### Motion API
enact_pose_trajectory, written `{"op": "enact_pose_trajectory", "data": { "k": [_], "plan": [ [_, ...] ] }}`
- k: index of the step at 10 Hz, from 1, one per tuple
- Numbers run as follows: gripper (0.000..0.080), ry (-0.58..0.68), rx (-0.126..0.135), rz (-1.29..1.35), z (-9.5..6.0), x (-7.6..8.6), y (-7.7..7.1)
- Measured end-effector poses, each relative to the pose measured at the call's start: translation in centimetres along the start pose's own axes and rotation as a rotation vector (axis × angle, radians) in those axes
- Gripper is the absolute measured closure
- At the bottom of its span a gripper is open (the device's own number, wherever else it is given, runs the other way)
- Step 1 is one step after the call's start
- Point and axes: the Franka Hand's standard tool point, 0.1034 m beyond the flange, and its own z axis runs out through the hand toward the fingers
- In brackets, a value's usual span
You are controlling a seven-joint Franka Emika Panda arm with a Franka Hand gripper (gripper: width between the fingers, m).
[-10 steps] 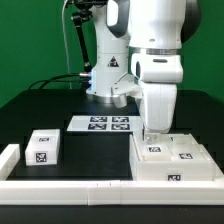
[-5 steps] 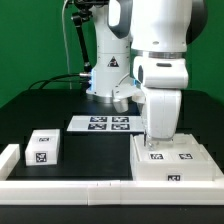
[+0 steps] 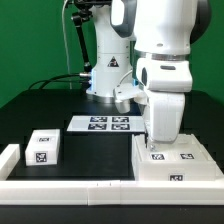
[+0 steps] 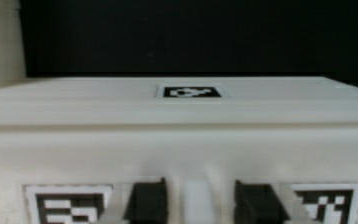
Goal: Assemble cabinet
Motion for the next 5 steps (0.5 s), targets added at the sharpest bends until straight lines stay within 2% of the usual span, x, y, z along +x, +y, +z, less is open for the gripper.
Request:
{"op": "enact_pose_trajectory", "data": {
  "k": [2, 3, 4, 5],
  "plan": [
    [0.0290, 0.000, -0.001, -0.040, -0.1, -0.6, 0.0],
    [0.0290, -0.001, -0.001, -0.031, -0.1, -0.6, -0.2],
    [0.0077, -0.006, -0.015, 0.016, -0.5, -0.4, -0.7],
    [0.0077, -0.002, -0.042, 0.073, -1.1, -0.3, -1.8]
  ]
}}
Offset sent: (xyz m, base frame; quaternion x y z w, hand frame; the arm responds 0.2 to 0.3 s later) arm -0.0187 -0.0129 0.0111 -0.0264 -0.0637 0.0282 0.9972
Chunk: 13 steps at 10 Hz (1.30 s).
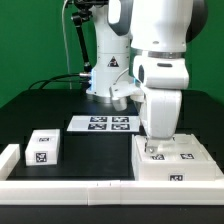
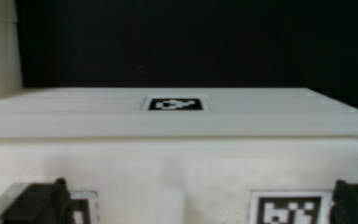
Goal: Assemble cabinet
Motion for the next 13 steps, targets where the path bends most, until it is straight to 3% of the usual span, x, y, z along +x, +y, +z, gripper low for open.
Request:
{"op": "enact_pose_trajectory", "data": {
  "k": [1, 3, 4, 5, 9, 13],
  "plan": [
    [0.0016, 0.004, -0.012, 0.031, -0.4, -0.1, -1.4],
    [0.0003, 0.039, -0.076, 0.159, -1.5, 0.3, -4.0],
    [0.0002, 0.065, -0.097, 0.282, -1.9, 1.5, -5.7],
    [0.0002, 0.071, -0.092, 0.315, -1.6, 2.5, -6.8],
    [0.0002, 0.081, -0.090, 0.363, -1.3, 2.4, -7.0],
    [0.0002, 0.107, -0.066, 0.757, -0.7, 2.8, -8.1]
  ]
}}
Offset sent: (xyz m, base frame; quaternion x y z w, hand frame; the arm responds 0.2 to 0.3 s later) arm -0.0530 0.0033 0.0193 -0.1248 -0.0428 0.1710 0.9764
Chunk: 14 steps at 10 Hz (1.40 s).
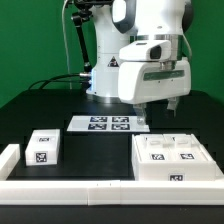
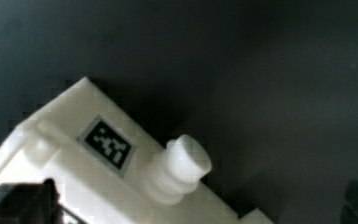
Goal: Assemble cabinet
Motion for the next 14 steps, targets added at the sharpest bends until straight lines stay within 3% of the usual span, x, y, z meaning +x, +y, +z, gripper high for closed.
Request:
{"op": "enact_pose_trajectory", "data": {
  "k": [4, 8, 11, 14],
  "plan": [
    [0.0002, 0.002, 0.028, 0.280, 0.1, 0.2, -0.3],
    [0.0002, -0.015, 0.060, 0.655, 2.3, -0.2, -0.5],
    [0.0002, -0.017, 0.075, 0.799, 2.4, 0.0, -0.8],
    [0.0002, 0.004, 0.070, 0.771, 5.4, -0.1, -0.2]
  ]
}}
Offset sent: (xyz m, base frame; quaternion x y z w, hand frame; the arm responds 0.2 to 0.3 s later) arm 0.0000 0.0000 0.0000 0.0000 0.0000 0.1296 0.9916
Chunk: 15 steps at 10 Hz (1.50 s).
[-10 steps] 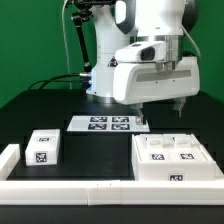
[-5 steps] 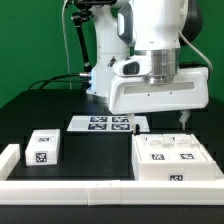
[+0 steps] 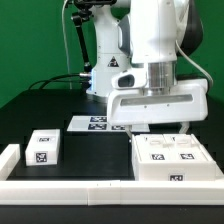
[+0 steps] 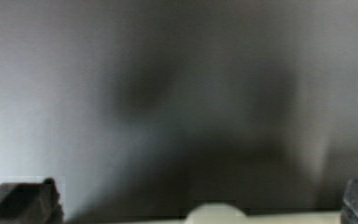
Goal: Assemble cabinet
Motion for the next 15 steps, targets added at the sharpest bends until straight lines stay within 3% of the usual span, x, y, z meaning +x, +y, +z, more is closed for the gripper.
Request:
{"op": "enact_pose_trajectory", "data": {
  "k": [4, 5, 6, 8, 9, 10, 11, 12, 15],
  "plan": [
    [0.0002, 0.031, 0.004, -0.041, 1.0, 0.7, 0.1],
    [0.0124, 0.046, 0.006, -0.044, 1.1, 1.2, 0.0],
    [0.0124, 0.047, 0.006, -0.046, 1.1, 1.3, -0.1],
    [0.0411, 0.053, 0.007, -0.056, 1.1, 1.6, -0.2],
    [0.0411, 0.052, 0.007, -0.064, 1.1, 1.5, -0.2],
    [0.0602, 0.051, 0.006, -0.072, 1.2, 1.5, -0.2],
    [0.0602, 0.050, 0.006, -0.088, 1.2, 1.4, -0.1],
    [0.0749, 0.049, 0.005, -0.103, 1.2, 1.4, -0.1],
    [0.0796, 0.049, 0.004, -0.125, 1.0, 1.3, 0.1]
  ]
}}
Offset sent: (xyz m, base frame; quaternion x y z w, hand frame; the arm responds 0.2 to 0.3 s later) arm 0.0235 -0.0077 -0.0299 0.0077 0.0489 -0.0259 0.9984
